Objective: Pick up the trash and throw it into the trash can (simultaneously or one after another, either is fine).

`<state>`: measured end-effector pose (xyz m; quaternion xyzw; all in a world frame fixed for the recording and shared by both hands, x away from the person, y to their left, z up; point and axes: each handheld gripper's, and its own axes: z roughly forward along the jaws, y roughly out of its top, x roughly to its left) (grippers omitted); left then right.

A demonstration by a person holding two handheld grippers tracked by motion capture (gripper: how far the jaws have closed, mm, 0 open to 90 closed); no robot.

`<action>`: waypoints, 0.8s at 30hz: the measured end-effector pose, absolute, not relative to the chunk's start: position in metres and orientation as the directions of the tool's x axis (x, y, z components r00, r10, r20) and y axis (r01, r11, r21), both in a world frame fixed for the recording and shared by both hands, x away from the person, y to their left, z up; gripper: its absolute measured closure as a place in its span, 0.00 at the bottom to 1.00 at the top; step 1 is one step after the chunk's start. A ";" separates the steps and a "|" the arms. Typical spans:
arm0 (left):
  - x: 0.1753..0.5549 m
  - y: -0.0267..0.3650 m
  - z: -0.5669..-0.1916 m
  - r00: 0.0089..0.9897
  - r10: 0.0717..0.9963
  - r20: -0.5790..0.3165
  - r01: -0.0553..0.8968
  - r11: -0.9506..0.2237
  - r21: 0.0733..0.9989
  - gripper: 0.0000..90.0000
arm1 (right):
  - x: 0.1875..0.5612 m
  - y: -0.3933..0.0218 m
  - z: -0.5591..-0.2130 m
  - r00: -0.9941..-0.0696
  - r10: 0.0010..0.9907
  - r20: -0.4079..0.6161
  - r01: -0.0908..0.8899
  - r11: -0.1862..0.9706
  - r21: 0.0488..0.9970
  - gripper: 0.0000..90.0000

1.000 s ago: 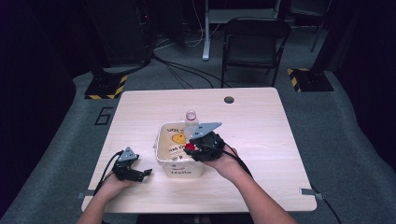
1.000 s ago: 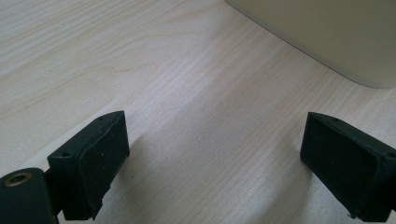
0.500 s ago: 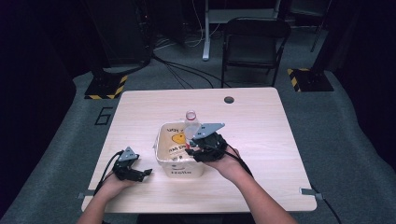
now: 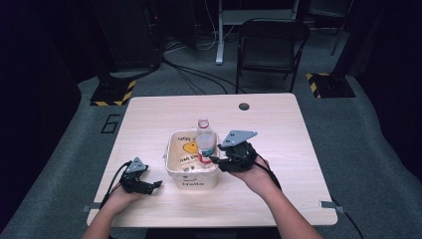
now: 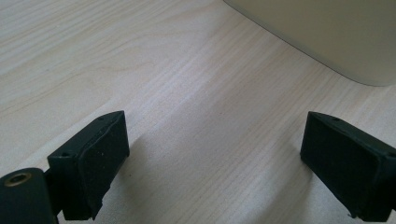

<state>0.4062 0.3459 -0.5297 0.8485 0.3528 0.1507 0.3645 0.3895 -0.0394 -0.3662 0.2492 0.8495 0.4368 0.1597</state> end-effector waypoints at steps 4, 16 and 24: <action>0.406 0.346 -0.530 0.706 0.708 -0.002 0.488 -0.485 0.726 0.08 | 0.391 -0.051 -0.368 -0.808 0.587 -0.041 0.305 0.479 0.823 0.54; 0.406 0.346 -0.530 0.705 0.710 -0.003 0.490 -0.483 0.725 0.09 | 0.388 -0.084 -0.371 -0.767 0.641 -0.042 0.335 0.455 0.825 0.54; 0.406 0.346 -0.530 0.705 0.709 -0.003 0.490 -0.484 0.725 0.09 | 0.386 -0.109 -0.379 -0.723 0.690 -0.041 0.357 0.424 0.832 0.53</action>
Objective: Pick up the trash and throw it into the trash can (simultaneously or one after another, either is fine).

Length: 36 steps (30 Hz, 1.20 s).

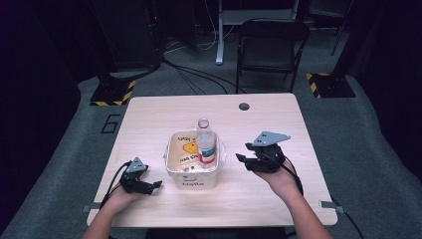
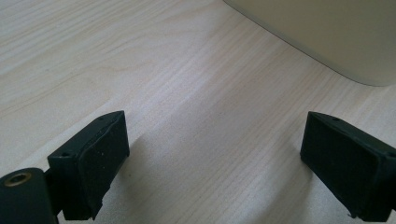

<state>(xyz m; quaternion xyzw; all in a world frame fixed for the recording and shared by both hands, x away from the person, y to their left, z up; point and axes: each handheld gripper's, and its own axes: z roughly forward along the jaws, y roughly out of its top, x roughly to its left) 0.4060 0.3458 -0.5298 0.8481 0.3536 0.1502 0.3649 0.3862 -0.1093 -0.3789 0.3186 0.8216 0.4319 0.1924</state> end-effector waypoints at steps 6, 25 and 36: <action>0.406 0.346 -0.530 0.703 0.711 -0.006 0.492 -0.481 0.726 0.09 | 0.382 -0.123 -0.395 -0.692 0.719 -0.062 0.367 0.424 0.828 0.50; 0.406 0.346 -0.530 0.704 0.710 -0.004 0.491 -0.482 0.726 0.09 | 0.369 -0.156 -0.446 -0.595 0.804 -0.012 0.476 0.364 0.801 0.45; 0.406 0.346 -0.530 0.704 0.710 -0.004 0.491 -0.482 0.726 0.09 | 0.366 -0.163 -0.477 -0.549 0.834 0.042 0.539 0.316 0.781 0.42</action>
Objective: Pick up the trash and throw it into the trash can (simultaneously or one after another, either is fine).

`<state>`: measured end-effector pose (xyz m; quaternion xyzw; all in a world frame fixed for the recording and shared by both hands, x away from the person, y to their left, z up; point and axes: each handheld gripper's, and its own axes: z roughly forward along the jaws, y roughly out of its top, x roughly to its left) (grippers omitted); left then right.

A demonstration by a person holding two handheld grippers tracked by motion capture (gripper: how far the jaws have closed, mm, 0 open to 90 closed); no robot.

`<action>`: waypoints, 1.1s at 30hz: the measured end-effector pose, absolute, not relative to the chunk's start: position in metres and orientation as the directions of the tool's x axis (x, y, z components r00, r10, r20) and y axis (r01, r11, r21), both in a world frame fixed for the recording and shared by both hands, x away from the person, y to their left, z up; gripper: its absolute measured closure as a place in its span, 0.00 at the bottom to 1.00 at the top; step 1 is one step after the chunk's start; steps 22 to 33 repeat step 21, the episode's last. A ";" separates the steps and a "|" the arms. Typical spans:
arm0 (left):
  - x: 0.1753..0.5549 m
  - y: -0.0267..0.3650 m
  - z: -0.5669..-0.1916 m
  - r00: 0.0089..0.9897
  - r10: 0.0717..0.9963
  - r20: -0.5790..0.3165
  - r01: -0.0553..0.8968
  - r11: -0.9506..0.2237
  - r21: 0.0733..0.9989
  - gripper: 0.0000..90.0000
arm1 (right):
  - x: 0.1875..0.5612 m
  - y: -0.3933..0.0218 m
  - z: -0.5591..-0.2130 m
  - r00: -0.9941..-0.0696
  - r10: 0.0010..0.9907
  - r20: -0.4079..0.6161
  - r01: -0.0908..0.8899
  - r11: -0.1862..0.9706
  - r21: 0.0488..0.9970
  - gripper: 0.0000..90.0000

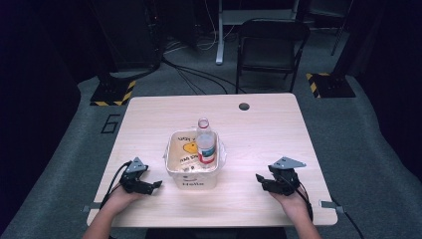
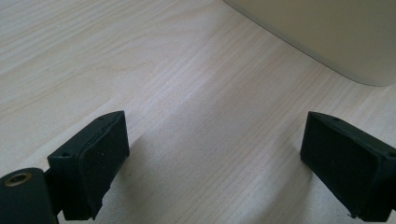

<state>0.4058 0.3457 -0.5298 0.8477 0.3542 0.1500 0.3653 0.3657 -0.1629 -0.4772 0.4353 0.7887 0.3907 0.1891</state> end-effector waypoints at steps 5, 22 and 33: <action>0.406 0.346 -0.530 0.704 0.710 -0.005 0.491 -0.482 0.726 0.09 | 0.366 -0.166 -0.482 -0.531 0.846 0.045 0.554 0.307 0.773 0.41; 0.405 0.346 -0.530 0.705 0.710 -0.006 0.492 -0.483 0.724 0.09 | 0.365 -0.183 -0.502 -0.472 0.877 0.090 0.618 0.257 0.743 0.32; 0.405 0.346 -0.530 0.705 0.710 -0.006 0.492 -0.483 0.724 0.09 | 0.365 -0.183 -0.502 -0.472 0.877 0.090 0.618 0.257 0.743 0.32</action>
